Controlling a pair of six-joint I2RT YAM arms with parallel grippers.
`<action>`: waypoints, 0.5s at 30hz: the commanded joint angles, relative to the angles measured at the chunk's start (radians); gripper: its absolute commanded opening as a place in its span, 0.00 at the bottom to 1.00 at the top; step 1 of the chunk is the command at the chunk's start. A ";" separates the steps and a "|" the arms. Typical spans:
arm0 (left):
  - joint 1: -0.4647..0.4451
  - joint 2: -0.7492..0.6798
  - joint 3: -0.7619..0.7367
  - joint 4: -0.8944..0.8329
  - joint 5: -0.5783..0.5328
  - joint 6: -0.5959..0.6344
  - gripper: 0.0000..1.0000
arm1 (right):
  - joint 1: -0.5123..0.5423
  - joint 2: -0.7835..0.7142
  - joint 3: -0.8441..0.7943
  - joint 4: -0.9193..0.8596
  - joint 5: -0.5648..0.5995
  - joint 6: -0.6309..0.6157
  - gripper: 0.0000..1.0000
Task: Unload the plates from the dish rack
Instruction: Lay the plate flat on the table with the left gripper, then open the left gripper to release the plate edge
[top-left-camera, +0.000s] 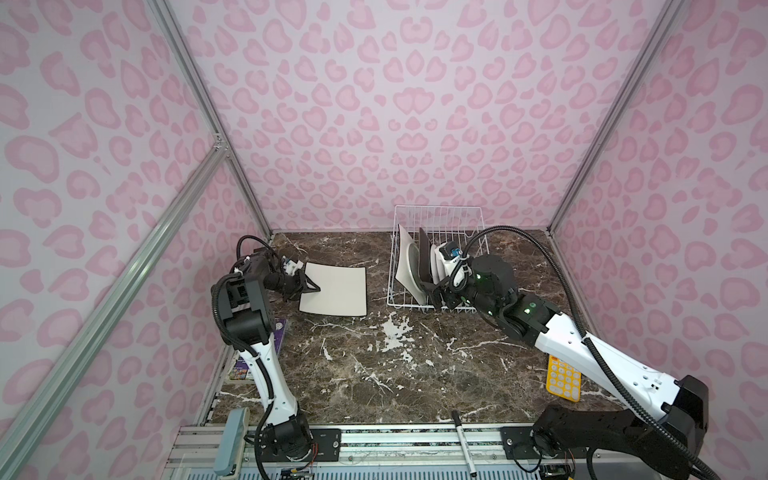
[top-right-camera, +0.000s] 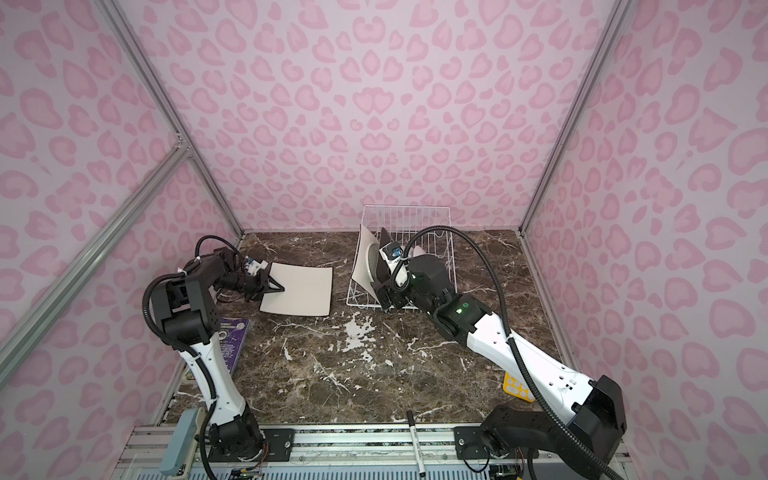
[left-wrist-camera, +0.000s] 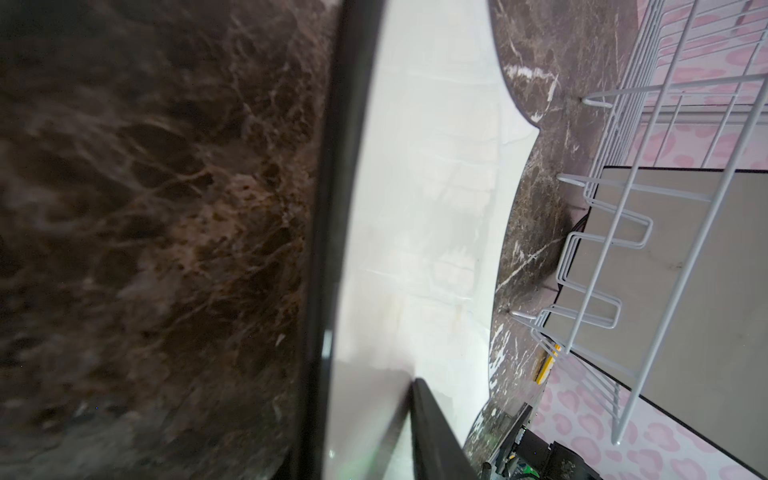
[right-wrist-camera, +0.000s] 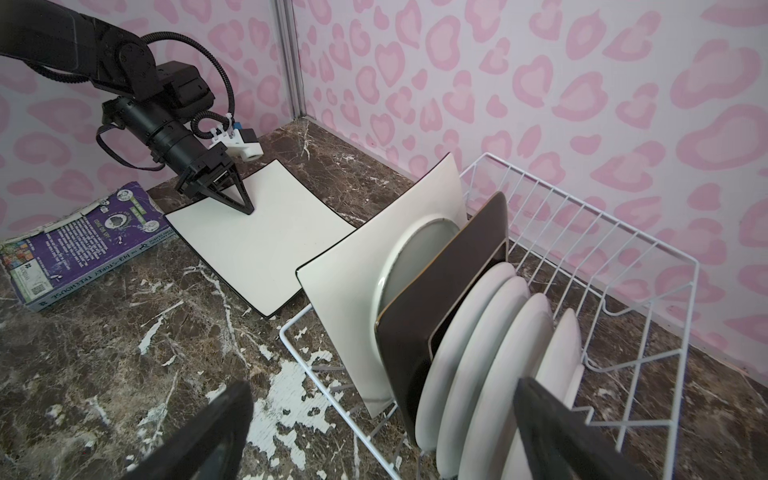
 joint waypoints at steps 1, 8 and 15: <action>0.001 0.006 0.014 0.008 -0.049 -0.023 0.31 | 0.001 0.007 0.000 0.005 0.011 -0.008 0.99; 0.002 0.015 0.029 0.018 -0.035 -0.024 0.35 | 0.001 0.032 0.023 0.002 0.006 -0.013 1.00; 0.002 0.046 0.056 0.020 0.010 -0.020 0.41 | 0.002 0.027 0.021 -0.002 0.019 -0.021 1.00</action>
